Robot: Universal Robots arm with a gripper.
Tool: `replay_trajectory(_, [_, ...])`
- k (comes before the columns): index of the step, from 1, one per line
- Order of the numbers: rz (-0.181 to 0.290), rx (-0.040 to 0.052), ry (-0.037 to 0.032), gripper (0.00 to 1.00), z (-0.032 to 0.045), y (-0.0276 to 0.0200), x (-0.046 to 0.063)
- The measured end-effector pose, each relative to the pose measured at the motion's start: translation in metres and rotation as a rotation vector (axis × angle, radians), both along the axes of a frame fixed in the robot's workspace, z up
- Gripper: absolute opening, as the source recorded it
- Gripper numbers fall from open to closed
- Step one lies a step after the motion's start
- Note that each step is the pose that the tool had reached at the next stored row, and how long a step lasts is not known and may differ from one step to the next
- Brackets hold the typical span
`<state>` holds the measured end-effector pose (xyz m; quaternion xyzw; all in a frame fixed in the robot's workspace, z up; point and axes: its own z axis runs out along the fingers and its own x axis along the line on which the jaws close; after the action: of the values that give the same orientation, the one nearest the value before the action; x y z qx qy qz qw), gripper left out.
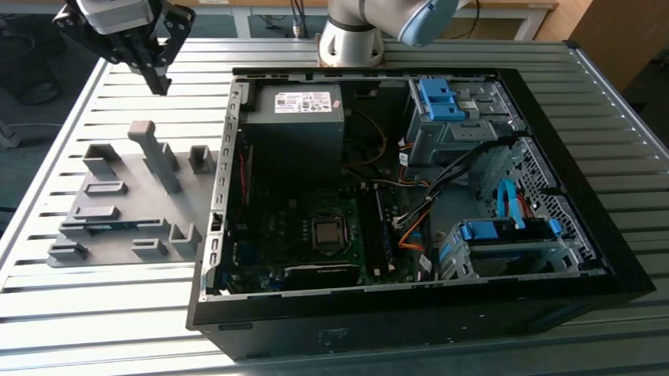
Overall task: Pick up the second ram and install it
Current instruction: 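Reach for the second ram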
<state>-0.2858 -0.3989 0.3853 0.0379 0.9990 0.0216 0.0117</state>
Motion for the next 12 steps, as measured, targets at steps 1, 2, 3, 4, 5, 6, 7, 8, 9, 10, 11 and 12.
replay_trajectory(1, [0.000,0.0000,0.0000,0.11,-0.0001,0.0000,-0.0005])
replay_trajectory(2, [0.000,0.0001,0.0000,0.11,-0.0002,0.0000,-0.0010])
replay_trajectory(3, [0.000,0.0001,0.0001,0.11,-0.0002,0.0000,-0.0015])
replay_trajectory(4, [0.000,0.0000,0.0001,0.11,-0.0003,0.0000,-0.0020])
replay_trajectory(5, [0.000,0.0001,0.0001,0.11,-0.0003,0.0000,-0.0025])
replay_trajectory(6, [0.000,0.0000,0.0002,0.11,-0.0004,0.0000,-0.0029])
replay_trajectory(7, [0.000,0.0000,0.0003,0.11,-0.0004,0.0000,-0.0034])
replay_trajectory(8, [0.000,0.0000,0.0003,0.11,-0.0005,0.0000,-0.0039])
replay_trajectory(9, [0.000,0.0000,0.0004,0.11,-0.0006,0.0000,-0.0044])
replay_trajectory(10, [0.000,0.0000,0.0004,0.11,-0.0006,0.0000,-0.0049])
replay_trajectory(11, [0.000,0.0000,0.0005,0.11,-0.0007,0.0000,-0.0055])
replay_trajectory(12, [0.000,0.0000,0.0005,0.11,-0.0007,0.0000,-0.0060])
